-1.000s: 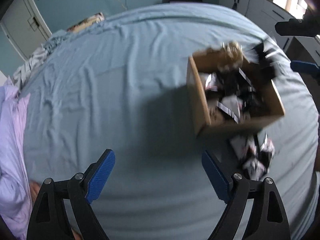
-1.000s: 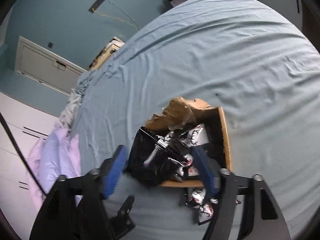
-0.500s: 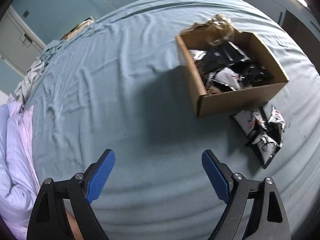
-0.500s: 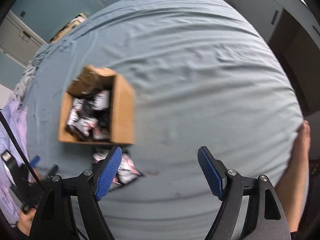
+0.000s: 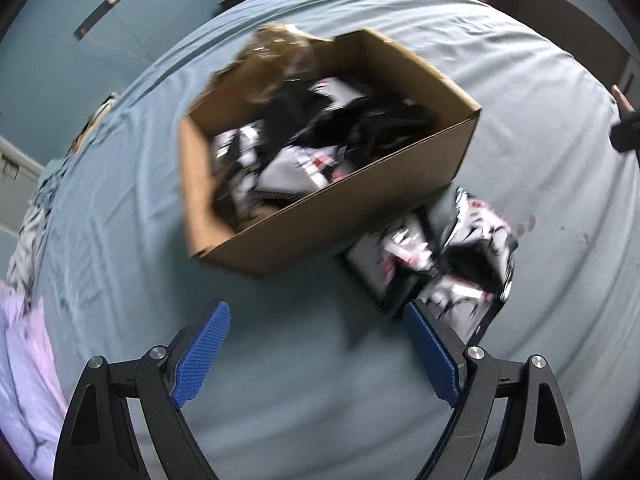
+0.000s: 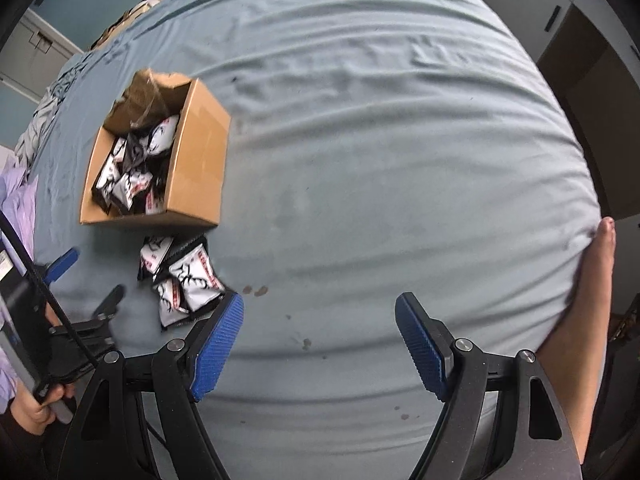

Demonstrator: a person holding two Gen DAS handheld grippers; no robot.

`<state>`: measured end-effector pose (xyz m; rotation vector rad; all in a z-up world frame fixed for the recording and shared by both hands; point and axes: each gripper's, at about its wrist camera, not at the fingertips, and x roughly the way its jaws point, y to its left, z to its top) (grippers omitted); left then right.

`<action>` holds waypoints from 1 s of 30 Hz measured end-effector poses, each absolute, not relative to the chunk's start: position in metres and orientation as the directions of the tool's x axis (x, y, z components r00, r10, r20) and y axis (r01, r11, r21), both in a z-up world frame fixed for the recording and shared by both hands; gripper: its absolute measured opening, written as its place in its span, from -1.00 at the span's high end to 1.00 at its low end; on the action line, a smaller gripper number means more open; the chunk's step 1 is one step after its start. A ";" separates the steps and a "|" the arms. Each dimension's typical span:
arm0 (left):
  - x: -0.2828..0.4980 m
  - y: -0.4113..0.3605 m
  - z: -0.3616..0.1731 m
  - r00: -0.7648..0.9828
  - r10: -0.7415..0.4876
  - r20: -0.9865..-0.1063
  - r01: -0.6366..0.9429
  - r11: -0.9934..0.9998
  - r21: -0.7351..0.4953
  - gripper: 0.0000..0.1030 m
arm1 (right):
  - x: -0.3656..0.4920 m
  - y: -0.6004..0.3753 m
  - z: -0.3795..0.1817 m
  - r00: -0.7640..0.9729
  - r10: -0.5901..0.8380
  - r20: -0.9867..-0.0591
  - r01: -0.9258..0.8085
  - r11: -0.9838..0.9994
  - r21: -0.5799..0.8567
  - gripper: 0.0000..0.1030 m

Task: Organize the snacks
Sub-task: 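Grasp a white deer packet with the left tool from the pile, then drop the left tool's packet into the box while the right tool grasps a white packet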

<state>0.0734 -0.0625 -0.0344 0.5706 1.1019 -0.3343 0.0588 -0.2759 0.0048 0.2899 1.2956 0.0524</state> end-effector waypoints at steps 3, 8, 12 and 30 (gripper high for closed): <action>0.086 -0.077 -0.045 0.396 0.014 -0.918 0.513 0.826 0.234 -0.75 | 0.057 -0.276 -0.005 0.248 0.247 -0.937 0.126 0.950 0.284 -0.51; 0.112 -0.080 -0.066 0.309 -0.009 -0.951 0.457 0.879 0.140 -0.78 | 0.057 -0.278 -0.017 0.226 0.255 -0.940 0.116 0.951 0.285 -0.51; 0.118 -0.075 -0.068 0.256 -0.106 -0.961 0.429 0.903 0.015 -0.33 | 0.060 -0.279 -0.030 0.207 0.263 -0.942 0.131 0.947 0.293 -0.51; 0.103 -0.033 0.007 0.272 -0.311 -0.910 0.431 0.886 -0.174 0.74 | 0.093 -0.221 -0.059 0.209 0.308 -0.928 0.113 0.935 0.336 -0.51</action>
